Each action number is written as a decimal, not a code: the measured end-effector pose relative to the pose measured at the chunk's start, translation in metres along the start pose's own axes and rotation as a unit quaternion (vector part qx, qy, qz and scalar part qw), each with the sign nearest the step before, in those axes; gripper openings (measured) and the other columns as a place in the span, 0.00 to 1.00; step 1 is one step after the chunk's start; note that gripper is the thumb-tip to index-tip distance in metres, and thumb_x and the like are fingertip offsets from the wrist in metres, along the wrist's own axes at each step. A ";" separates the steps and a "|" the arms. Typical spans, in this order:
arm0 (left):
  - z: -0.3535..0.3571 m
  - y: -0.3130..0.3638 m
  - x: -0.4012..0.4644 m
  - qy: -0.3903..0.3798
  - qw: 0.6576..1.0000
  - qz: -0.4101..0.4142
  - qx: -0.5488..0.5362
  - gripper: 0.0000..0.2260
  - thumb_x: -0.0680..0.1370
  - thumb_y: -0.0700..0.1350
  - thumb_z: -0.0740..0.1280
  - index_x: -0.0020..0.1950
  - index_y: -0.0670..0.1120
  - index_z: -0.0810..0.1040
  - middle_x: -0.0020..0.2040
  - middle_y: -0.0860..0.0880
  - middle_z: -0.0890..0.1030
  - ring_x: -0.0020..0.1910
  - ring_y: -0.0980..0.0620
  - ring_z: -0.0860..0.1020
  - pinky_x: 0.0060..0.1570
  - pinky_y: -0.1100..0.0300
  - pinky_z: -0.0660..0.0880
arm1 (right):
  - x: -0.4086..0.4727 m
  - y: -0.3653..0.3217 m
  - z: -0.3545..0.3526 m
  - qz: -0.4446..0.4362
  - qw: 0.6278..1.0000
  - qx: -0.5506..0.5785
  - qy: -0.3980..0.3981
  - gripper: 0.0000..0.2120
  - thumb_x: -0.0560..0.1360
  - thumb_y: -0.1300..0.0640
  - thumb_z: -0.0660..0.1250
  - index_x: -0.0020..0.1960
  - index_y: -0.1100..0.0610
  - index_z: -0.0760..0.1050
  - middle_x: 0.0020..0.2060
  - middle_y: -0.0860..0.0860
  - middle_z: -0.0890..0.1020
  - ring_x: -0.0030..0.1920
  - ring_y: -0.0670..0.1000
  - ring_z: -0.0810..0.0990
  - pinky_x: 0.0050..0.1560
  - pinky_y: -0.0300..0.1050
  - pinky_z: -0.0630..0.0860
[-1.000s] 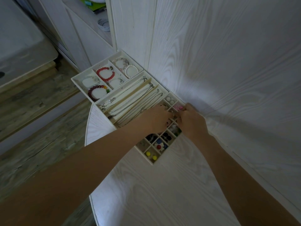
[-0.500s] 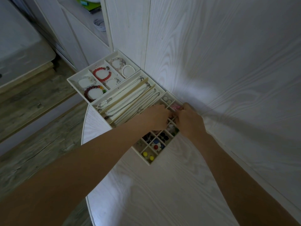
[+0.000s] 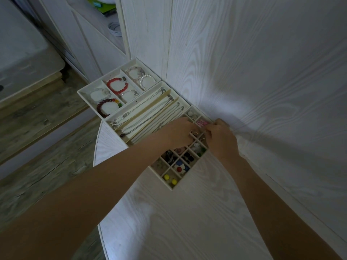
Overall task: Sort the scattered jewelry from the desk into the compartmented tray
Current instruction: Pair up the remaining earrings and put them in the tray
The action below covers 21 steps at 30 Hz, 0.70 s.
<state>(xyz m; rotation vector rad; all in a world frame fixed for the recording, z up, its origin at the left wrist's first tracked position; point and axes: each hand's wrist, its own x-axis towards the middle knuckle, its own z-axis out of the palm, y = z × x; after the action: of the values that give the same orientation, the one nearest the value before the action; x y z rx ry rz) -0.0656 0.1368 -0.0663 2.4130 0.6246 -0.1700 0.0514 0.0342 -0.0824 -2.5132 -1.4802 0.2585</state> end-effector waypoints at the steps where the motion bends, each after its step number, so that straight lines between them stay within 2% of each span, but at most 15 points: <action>1: -0.001 0.000 -0.001 0.009 1.000 -0.005 -0.009 0.20 0.76 0.36 0.61 0.67 0.49 0.73 0.66 0.45 0.71 0.62 0.48 0.72 0.53 0.62 0.68 | -0.001 -0.001 0.000 -0.008 1.000 -0.004 -0.006 0.12 0.79 0.59 0.59 0.56 0.60 0.79 0.44 0.50 0.66 0.38 0.47 0.68 0.33 0.33 0.61; 5: -0.003 -0.004 -0.003 0.045 0.998 -0.018 -0.037 0.19 0.76 0.34 0.60 0.65 0.47 0.75 0.64 0.45 0.73 0.57 0.49 0.73 0.50 0.64 0.68 | -0.001 -0.003 -0.001 -0.044 0.998 -0.037 -0.037 0.13 0.79 0.57 0.61 0.61 0.54 0.78 0.46 0.50 0.67 0.40 0.46 0.68 0.39 0.38 0.68; 8: -0.003 -0.007 -0.004 0.057 0.997 -0.030 -0.042 0.19 0.76 0.34 0.59 0.65 0.46 0.75 0.62 0.44 0.74 0.54 0.51 0.72 0.50 0.65 0.66 | 0.000 -0.003 0.001 -0.053 0.996 -0.061 -0.046 0.13 0.78 0.56 0.62 0.61 0.55 0.77 0.48 0.52 0.68 0.41 0.47 0.69 0.42 0.38 0.71; 12: -0.005 -0.009 -0.008 0.065 0.996 -0.039 -0.042 0.19 0.77 0.34 0.59 0.66 0.46 0.75 0.58 0.44 0.74 0.48 0.56 0.65 0.49 0.65 0.64 | 0.001 -0.004 0.002 -0.055 0.995 -0.069 -0.051 0.12 0.78 0.56 0.63 0.59 0.57 0.78 0.51 0.54 0.71 0.42 0.48 0.74 0.45 0.40 0.75; 16: -0.006 -0.009 -0.012 0.066 0.996 -0.045 -0.050 0.18 0.77 0.35 0.59 0.66 0.45 0.74 0.57 0.44 0.74 0.49 0.54 0.68 0.49 0.65 0.64 | -0.001 -0.004 0.001 -0.053 0.995 -0.063 -0.049 0.13 0.78 0.56 0.63 0.61 0.55 0.77 0.52 0.54 0.71 0.40 0.46 0.72 0.44 0.38 0.72; 19: -0.005 -0.013 -0.012 0.069 0.994 -0.059 -0.058 0.18 0.77 0.36 0.60 0.67 0.45 0.73 0.57 0.44 0.74 0.56 0.48 0.73 0.50 0.66 0.63 | -0.004 -0.004 0.001 -0.058 0.996 -0.051 -0.037 0.14 0.78 0.57 0.63 0.62 0.53 0.77 0.53 0.54 0.72 0.41 0.48 0.75 0.43 0.37 0.72; 21: -0.005 -0.015 -0.014 0.072 0.994 -0.063 -0.060 0.18 0.77 0.37 0.60 0.67 0.46 0.73 0.51 0.47 0.72 0.53 0.48 0.73 0.51 0.64 0.64 | -0.005 -0.005 0.002 -0.059 0.996 -0.052 -0.034 0.13 0.78 0.56 0.63 0.62 0.52 0.77 0.54 0.53 0.72 0.40 0.46 0.74 0.41 0.35 0.71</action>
<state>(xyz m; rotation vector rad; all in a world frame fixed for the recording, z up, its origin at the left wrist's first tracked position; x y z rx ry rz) -0.0851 0.1451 -0.0670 2.2848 0.8288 -0.0091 0.0443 0.0321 -0.0825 -2.5071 -1.7036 0.2571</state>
